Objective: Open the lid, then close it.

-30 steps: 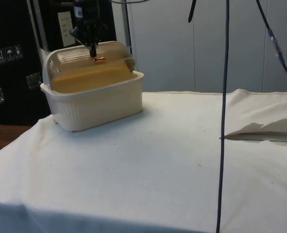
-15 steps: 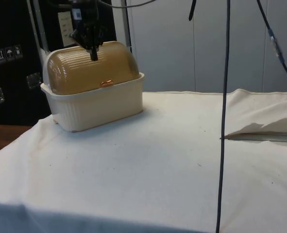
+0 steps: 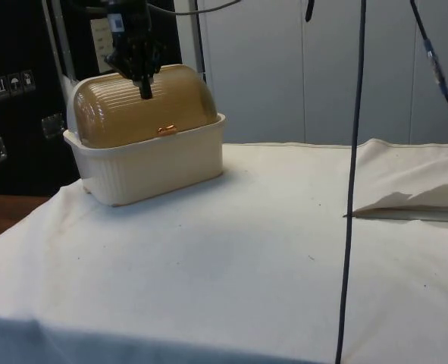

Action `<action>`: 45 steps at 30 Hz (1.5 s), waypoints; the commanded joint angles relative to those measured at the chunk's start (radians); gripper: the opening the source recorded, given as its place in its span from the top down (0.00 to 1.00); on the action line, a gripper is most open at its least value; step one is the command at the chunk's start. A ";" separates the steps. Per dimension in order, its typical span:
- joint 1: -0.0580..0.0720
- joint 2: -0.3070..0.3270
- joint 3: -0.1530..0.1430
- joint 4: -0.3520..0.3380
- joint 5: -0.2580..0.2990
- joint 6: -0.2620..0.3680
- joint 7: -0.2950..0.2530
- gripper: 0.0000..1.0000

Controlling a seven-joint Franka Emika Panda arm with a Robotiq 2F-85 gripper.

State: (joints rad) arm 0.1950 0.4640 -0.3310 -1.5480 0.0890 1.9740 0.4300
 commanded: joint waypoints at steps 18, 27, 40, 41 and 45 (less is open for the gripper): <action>0.023 -0.091 0.077 -0.120 -0.047 0.019 0.055 1.00; 0.022 -0.089 0.108 -0.117 -0.058 0.012 0.038 1.00; 0.019 -0.084 0.127 -0.118 -0.058 0.013 -0.040 1.00; 0.019 -0.080 0.125 -0.112 -0.058 0.006 -0.036 1.00; 0.020 -0.086 0.128 -0.125 -0.058 0.015 -0.067 1.00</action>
State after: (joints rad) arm 0.2140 0.3840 -0.2050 -1.6650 0.0310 1.9800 0.3660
